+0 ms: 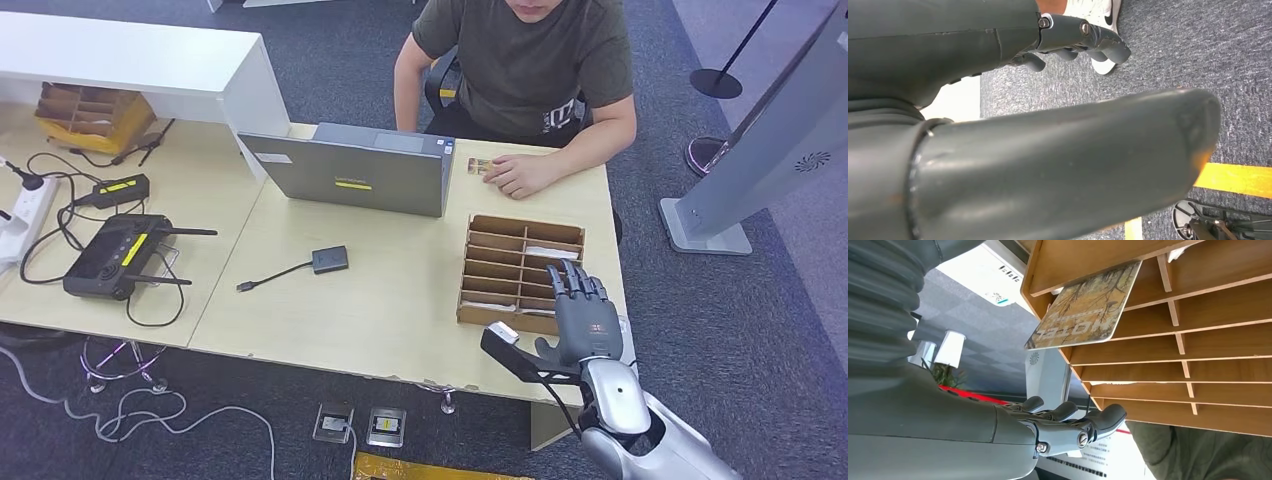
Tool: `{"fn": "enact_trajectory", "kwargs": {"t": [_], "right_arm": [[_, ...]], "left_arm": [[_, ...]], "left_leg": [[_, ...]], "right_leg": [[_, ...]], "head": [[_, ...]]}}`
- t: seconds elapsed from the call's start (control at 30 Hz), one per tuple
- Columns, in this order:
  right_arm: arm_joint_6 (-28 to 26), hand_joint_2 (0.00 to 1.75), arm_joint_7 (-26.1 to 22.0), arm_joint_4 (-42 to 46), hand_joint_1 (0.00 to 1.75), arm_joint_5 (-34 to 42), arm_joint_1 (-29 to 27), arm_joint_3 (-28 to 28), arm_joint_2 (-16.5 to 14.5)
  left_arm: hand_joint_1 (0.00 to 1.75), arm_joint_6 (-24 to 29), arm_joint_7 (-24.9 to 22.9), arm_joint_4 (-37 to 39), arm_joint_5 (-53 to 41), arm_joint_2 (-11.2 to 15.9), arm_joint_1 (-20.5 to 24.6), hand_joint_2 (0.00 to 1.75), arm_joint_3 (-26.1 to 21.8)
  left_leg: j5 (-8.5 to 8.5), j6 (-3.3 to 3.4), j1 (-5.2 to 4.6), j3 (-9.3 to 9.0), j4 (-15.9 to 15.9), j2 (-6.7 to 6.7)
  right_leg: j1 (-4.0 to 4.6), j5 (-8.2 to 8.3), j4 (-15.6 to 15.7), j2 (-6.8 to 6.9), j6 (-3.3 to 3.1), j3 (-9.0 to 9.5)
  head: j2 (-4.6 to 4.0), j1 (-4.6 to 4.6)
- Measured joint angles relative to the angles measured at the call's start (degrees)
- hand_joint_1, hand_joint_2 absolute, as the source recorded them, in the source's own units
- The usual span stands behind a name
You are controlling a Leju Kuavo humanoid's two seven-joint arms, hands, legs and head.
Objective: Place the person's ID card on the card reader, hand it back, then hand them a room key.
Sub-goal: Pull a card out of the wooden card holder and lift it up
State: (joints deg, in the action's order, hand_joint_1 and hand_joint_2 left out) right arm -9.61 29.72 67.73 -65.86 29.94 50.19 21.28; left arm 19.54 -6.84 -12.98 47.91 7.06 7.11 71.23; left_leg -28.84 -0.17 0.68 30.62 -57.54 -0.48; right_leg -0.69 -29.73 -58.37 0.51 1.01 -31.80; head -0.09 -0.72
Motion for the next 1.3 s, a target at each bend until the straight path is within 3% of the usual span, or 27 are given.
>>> {"fn": "enact_trajectory", "kwargs": {"t": [0.7, 0.83, 1.3], "right_arm": [[0.0, 1.75, 0.1, -1.1, 0.04, 0.9, 0.5, 0.8, -0.2], [0.0, 1.75, 0.1, -1.4, 1.73, 0.9, 0.6, 0.8, -0.4], [0.1, 1.75, -0.7, -2.0, 1.75, 1.6, 0.7, 2.2, -1.0]], "left_arm": [[0.00, 0.0, 0.0, 0.0, -0.1, 0.0, 0.0, 0.00, 0.0], [0.00, 0.0, 0.0, 0.0, -0.1, 0.0, 0.0, 0.00, 0.0], [0.00, -0.2, 0.0, 0.0, -0.2, 0.0, 0.0, 0.00, 0.0]], "left_leg": [[0.00, 0.00, 0.00, 0.00, 0.0, 0.00], [0.00, 0.00, 0.00, 0.00, 0.0, 0.00], [0.00, 0.00, 0.00, 0.00, 0.0, 0.00]], "right_leg": [[0.00, 0.00, 0.0, 0.00, 0.00, 0.00], [0.00, 0.00, 0.0, 0.00, 0.00, 0.00], [0.00, 0.00, 0.0, -0.01, 0.00, 0.00]], "head": [[0.00, 0.00], [0.01, 0.00], [0.00, 0.00]]}}
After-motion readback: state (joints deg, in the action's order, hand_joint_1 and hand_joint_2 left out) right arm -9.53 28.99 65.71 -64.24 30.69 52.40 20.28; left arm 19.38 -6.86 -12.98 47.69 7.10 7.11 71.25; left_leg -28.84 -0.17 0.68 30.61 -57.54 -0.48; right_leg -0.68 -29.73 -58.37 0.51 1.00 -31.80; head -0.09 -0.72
